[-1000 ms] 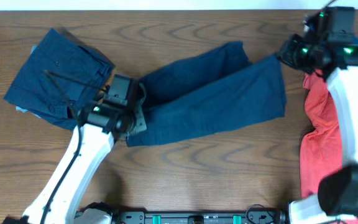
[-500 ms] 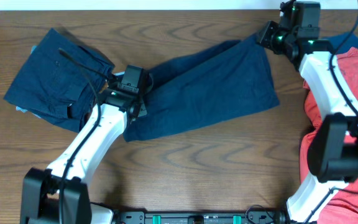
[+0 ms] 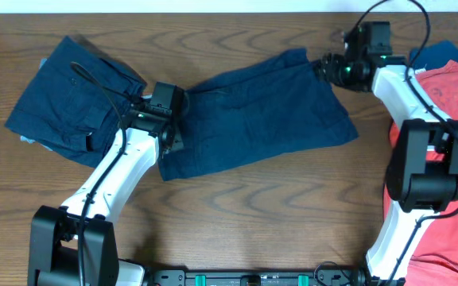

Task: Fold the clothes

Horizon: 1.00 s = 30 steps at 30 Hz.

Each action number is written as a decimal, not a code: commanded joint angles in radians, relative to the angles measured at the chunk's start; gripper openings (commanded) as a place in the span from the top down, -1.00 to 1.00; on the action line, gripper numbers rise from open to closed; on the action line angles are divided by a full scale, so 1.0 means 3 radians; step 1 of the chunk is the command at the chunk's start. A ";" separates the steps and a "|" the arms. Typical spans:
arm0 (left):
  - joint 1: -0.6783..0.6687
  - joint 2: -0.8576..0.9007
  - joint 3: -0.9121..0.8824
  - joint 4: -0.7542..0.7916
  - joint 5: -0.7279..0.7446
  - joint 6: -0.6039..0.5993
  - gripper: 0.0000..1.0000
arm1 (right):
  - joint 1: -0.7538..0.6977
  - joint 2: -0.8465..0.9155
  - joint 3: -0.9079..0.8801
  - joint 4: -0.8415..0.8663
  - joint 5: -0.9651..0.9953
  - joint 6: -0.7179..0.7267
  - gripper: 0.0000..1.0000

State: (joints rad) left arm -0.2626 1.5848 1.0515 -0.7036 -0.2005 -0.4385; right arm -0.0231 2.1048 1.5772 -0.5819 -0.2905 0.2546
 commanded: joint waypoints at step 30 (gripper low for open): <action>0.1024 0.0848 -0.0042 0.1724 0.2322 0.0902 -0.27 | -0.0243 -0.0184 -0.0144 -0.0661 0.0128 -0.0669 -0.16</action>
State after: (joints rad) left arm 0.0364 1.8084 1.0294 -0.1802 0.2687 -0.2031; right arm -0.1017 2.0785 1.5414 -0.7780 -0.2394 0.0555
